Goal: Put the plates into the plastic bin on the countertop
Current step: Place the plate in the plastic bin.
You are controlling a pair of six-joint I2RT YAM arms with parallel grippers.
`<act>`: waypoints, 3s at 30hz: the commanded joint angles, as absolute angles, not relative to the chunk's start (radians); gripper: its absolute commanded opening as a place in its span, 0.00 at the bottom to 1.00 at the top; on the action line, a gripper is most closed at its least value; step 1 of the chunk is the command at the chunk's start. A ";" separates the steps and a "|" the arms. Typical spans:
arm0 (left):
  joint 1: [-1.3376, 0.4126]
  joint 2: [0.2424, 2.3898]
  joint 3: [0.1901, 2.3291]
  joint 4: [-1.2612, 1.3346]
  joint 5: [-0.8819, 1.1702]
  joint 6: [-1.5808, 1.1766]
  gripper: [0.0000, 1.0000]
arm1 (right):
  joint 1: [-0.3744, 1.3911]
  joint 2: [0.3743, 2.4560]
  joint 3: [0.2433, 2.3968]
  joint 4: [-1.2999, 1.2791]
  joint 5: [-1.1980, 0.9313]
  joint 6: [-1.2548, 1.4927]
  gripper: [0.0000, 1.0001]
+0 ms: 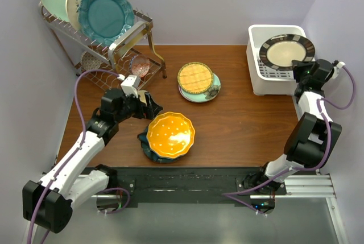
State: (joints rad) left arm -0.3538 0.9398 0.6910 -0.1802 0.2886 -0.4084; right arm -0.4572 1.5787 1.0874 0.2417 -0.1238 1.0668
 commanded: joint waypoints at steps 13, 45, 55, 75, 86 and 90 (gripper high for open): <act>-0.350 0.969 0.683 -0.117 0.322 -0.419 1.00 | -0.413 1.654 1.218 0.367 -0.135 1.014 0.00; -0.350 0.979 0.680 -0.118 0.308 -0.420 1.00 | -0.376 1.858 1.391 0.298 -0.153 1.031 0.00; -0.350 0.979 0.676 -0.117 0.308 -0.422 1.00 | -0.377 1.804 1.293 0.535 -0.304 1.077 0.00; -0.350 0.982 0.669 -0.110 0.308 -0.425 1.00 | -0.379 1.691 1.267 0.581 -0.342 1.128 0.00; -0.350 0.982 0.664 -0.106 0.316 -0.428 1.00 | -0.379 1.651 1.298 0.538 -0.322 1.112 0.00; -0.350 0.982 0.661 -0.101 0.318 -0.430 1.00 | -0.379 1.690 1.321 0.552 -0.305 1.111 0.00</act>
